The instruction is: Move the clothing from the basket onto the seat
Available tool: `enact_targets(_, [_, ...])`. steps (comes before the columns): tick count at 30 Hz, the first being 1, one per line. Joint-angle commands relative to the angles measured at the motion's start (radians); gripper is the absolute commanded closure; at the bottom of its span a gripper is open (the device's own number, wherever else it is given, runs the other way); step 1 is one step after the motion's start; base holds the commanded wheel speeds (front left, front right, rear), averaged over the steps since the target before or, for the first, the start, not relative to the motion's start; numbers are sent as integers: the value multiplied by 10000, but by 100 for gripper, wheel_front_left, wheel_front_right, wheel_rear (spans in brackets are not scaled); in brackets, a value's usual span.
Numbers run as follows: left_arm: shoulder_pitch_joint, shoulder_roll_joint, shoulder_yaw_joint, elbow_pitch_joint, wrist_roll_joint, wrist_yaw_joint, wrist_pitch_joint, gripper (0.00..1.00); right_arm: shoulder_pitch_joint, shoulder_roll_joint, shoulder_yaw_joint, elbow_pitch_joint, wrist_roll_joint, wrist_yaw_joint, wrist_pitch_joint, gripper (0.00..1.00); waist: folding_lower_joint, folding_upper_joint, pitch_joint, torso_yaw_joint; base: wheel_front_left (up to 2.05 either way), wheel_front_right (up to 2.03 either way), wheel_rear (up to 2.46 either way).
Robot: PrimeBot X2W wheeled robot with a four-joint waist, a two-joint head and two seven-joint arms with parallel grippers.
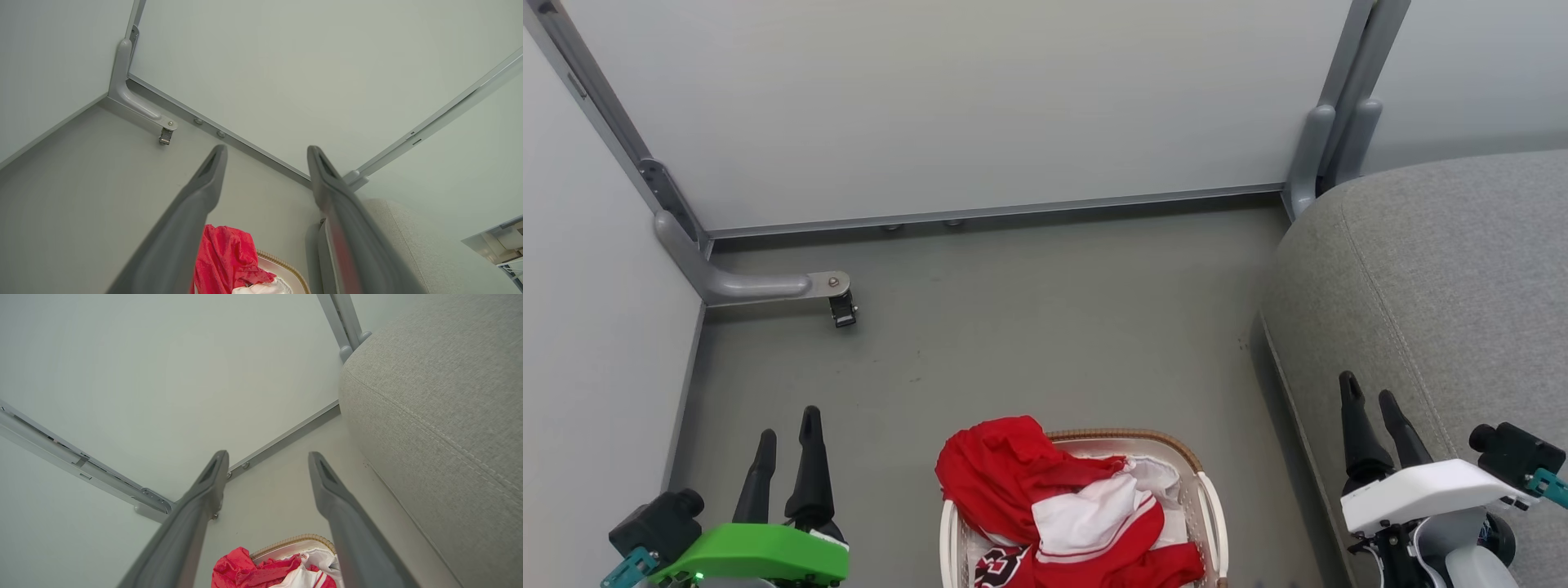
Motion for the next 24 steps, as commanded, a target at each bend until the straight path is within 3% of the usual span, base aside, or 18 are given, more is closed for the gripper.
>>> enact_targets(1, [26,74,-5,-71,304,-7,-91,0,-113,-72,29,-62,-327,2,-113,0,0,57,3,2,0,0,0])
enact_targets(24, [209,93,-353,338,2324,28,-660,0,-209,-95,551,92,-2789,3,-687,0,0,79,12,56,0,0,0])
